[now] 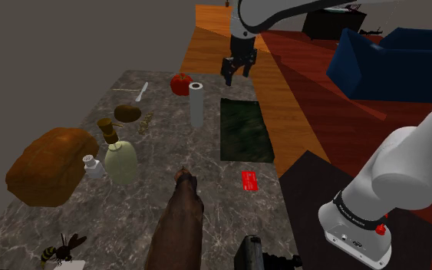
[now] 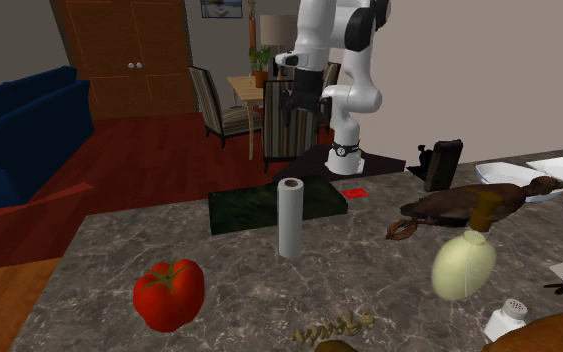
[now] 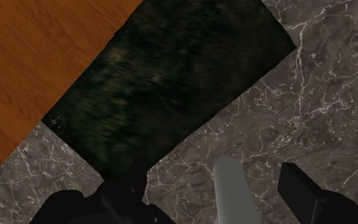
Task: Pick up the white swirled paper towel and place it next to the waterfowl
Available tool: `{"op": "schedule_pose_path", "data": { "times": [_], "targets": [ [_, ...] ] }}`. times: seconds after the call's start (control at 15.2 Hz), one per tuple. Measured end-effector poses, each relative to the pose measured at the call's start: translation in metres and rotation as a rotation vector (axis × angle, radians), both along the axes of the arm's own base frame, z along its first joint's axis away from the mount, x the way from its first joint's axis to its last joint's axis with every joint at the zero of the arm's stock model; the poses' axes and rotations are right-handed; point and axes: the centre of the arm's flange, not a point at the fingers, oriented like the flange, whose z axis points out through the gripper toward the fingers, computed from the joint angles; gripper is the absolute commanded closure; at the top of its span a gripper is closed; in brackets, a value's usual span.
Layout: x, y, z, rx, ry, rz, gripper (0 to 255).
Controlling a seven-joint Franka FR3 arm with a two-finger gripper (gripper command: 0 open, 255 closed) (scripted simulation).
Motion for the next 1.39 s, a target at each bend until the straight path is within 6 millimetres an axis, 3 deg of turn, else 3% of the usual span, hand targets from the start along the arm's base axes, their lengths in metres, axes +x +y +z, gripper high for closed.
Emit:
{"op": "schedule_pose_path", "data": {
  "times": [0.79, 1.39],
  "targets": [
    [0.134, 0.059, -0.049, 0.001, -0.030, 0.027, 0],
    [0.148, 0.060, -0.091, 0.001, -0.032, 0.029, 0]
  ]
}}
